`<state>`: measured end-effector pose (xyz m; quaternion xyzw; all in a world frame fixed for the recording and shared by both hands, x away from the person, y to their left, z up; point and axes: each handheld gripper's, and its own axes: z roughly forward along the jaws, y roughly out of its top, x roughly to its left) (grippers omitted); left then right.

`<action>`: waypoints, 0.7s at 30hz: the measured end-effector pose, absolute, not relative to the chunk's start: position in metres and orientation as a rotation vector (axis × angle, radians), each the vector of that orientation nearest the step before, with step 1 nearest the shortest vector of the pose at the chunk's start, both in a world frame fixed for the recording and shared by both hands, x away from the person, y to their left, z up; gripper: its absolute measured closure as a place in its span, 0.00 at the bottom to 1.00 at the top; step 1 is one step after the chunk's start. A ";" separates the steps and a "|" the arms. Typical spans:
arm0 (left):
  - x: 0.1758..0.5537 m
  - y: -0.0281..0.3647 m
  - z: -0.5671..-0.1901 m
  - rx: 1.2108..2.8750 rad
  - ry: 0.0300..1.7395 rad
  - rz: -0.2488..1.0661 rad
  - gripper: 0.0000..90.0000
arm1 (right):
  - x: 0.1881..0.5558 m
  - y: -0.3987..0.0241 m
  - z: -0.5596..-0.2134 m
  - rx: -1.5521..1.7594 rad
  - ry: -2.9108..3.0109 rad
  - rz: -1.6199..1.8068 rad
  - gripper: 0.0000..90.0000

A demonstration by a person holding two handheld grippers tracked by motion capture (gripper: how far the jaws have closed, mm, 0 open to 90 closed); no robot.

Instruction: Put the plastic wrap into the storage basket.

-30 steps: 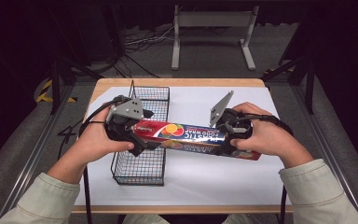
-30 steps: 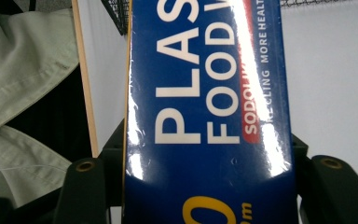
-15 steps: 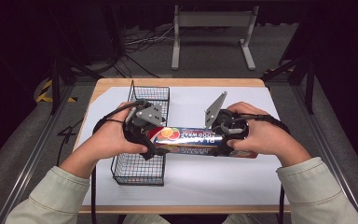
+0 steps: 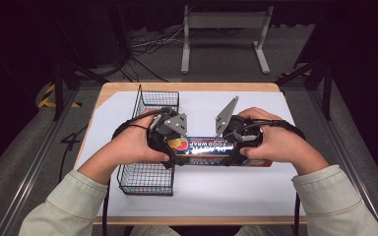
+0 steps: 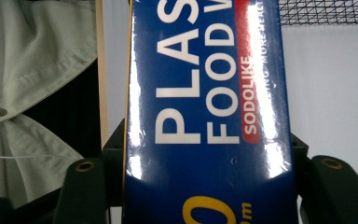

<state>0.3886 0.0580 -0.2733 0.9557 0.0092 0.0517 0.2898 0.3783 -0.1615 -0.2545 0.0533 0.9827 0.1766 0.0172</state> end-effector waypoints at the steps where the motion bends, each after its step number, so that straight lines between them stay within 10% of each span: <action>1: 0.389 0.057 -0.274 2.558 0.016 0.131 0.14 | 0.378 -0.161 -0.255 0.152 3.056 0.549 0.45; 21: 0.390 0.043 -0.283 2.655 -0.086 -0.017 0.44 | 0.377 -0.160 -0.257 0.091 3.061 0.557 0.44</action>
